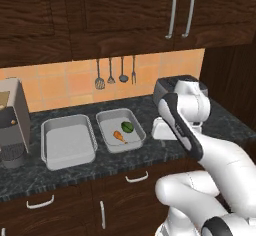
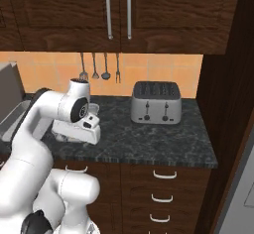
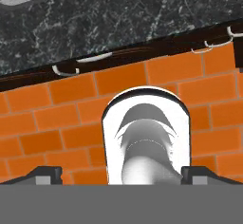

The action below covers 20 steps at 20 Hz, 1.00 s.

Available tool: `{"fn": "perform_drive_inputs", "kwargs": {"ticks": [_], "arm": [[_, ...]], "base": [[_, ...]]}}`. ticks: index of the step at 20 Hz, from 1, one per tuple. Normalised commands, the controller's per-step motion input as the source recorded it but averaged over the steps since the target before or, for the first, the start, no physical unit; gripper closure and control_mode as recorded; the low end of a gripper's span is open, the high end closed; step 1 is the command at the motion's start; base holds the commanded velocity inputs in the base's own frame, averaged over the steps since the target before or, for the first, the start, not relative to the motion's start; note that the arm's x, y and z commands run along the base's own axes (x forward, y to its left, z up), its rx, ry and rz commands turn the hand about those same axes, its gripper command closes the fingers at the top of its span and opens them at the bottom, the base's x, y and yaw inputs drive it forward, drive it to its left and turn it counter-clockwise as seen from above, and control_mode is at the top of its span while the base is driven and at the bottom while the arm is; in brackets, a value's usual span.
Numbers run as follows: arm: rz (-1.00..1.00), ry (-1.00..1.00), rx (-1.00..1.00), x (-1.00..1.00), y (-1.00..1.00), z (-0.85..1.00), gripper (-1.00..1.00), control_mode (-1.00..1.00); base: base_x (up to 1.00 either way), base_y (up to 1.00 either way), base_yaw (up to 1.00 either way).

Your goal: Place one avocado and one chicken drumstick in each tupperware on the nearby counter, to pack two identical lunches.

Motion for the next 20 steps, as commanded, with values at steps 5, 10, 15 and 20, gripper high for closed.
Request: {"fn": "perform_drive_inputs", "kwargs": {"ticks": [5, 10, 15, 20], "arm": [[-0.05, -0.10, 0.00, -0.75, -0.12, 0.00, -1.00, -1.00], [0.01, -0.02, 0.00, -0.16, 0.00, 0.00, -1.00, -1.00], [0.00, 0.00, 0.00, -0.01, 0.00, 0.00, -1.00, 1.00], [0.00, 0.00, 0.00, 0.00, 0.00, 0.00, -1.00, 1.00]], "base": [[0.00, 0.00, 0.00], [0.00, 0.00, 0.00], [-0.12, -0.03, -0.01], [-1.00, -0.42, -0.14]]}}
